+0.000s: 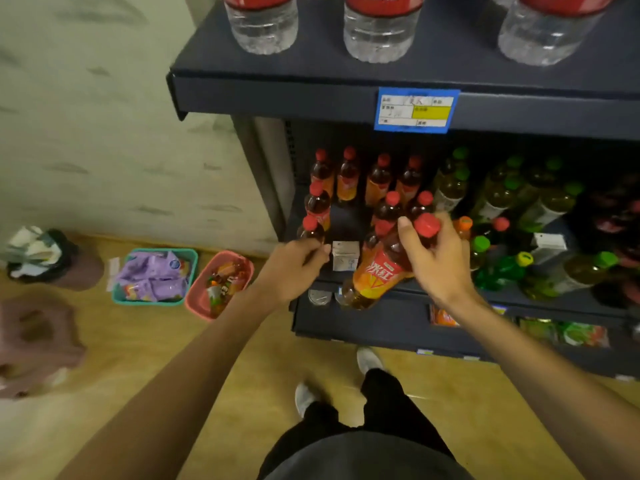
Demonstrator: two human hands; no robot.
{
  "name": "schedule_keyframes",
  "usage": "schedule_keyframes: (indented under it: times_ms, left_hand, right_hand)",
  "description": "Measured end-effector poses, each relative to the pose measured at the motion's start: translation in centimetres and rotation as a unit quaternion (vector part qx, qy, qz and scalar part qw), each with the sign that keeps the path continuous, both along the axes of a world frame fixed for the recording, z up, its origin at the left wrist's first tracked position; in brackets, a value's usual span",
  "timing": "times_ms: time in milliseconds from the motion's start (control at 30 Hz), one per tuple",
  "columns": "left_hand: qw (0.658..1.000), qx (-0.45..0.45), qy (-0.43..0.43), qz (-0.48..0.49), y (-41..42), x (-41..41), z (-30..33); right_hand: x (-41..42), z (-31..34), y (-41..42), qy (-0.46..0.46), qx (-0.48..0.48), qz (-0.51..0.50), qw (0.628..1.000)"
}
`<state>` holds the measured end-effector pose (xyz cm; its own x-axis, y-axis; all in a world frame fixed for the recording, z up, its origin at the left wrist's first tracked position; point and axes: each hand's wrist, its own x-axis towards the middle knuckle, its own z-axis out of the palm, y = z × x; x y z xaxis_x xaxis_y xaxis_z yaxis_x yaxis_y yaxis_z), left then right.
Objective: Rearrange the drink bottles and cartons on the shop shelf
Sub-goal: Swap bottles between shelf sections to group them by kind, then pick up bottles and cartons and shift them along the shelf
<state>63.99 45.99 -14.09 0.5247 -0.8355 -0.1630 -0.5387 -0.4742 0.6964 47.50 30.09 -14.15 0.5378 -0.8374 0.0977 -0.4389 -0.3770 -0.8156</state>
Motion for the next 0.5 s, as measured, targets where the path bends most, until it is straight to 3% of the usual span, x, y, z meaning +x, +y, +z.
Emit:
schedule_keyframes:
  times_ms: [233,500]
  left_hand:
    - [0.998,-0.015,0.057,-0.022,1.3,0.7,-2.9]
    - [0.996,-0.019,0.087,0.0,2.3,2.1,-3.9]
  right_hand:
    - [-2.0,0.1,2.8,0.073,-0.063,-0.024,0.995]
    - [2.5,1.9,1.7,0.122,-0.117,0.061,0.984]
